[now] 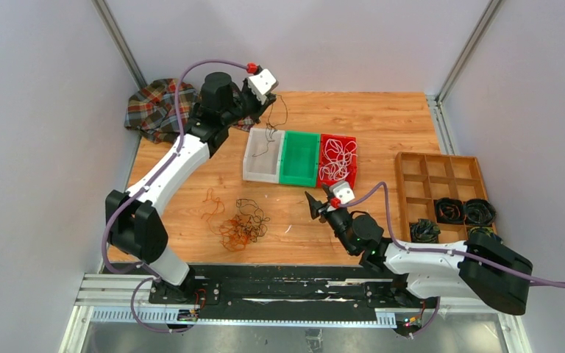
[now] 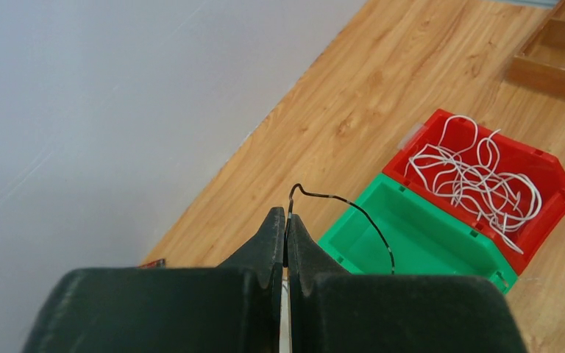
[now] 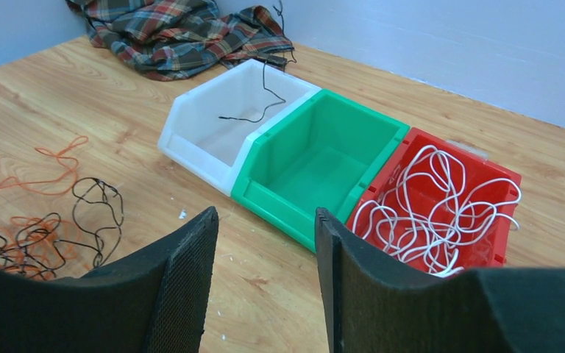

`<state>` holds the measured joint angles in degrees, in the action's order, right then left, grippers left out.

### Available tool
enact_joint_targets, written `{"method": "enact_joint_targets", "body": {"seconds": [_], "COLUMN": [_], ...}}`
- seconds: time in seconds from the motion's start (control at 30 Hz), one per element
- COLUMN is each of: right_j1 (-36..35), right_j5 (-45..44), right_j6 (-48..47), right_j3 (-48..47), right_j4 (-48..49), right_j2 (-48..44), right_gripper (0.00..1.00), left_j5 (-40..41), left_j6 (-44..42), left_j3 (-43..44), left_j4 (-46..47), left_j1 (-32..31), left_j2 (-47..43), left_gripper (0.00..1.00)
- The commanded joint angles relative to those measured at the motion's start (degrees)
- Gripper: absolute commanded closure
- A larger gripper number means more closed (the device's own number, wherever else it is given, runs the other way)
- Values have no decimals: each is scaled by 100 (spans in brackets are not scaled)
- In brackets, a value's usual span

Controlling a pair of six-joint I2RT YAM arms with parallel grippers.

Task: Untangle the cables
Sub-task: Place the cable in the bin.

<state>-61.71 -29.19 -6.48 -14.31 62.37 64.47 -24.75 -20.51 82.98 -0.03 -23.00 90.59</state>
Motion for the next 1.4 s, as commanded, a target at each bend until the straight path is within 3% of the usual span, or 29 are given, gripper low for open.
{"method": "enact_joint_targets", "body": {"seconds": [0.0,0.47,0.67,1.0,1.17,1.37], "right_j1": [140,151,154,153,155,156], "right_j5": [-53,-6,97,168,171,131], "right_j6": [-103,-195,-193,-184,-167,-171], "right_j3": [99,94,60,93,129,203], "right_j4": [490,919,1130,1253,1304,1513], "right_j2": [181,793,1130,1221,1213,1258], "right_gripper": [49,50,51,54,54,55], "left_j5": [88,446,103,57,126,537], "left_j6": [-397,-1006,-813,-497,-625,-925], "left_j3": [-295,-1092,-1454,-1582,-1586,-1166], "left_j4": [94,-1014,-276,-458,-577,-519], "left_j1": [-33,-33,-96,-121,-142,-163], "left_j2": [3,-399,-1234,-1785,-1564,-534], "left_gripper": [100,100,100,99,100,100]}}
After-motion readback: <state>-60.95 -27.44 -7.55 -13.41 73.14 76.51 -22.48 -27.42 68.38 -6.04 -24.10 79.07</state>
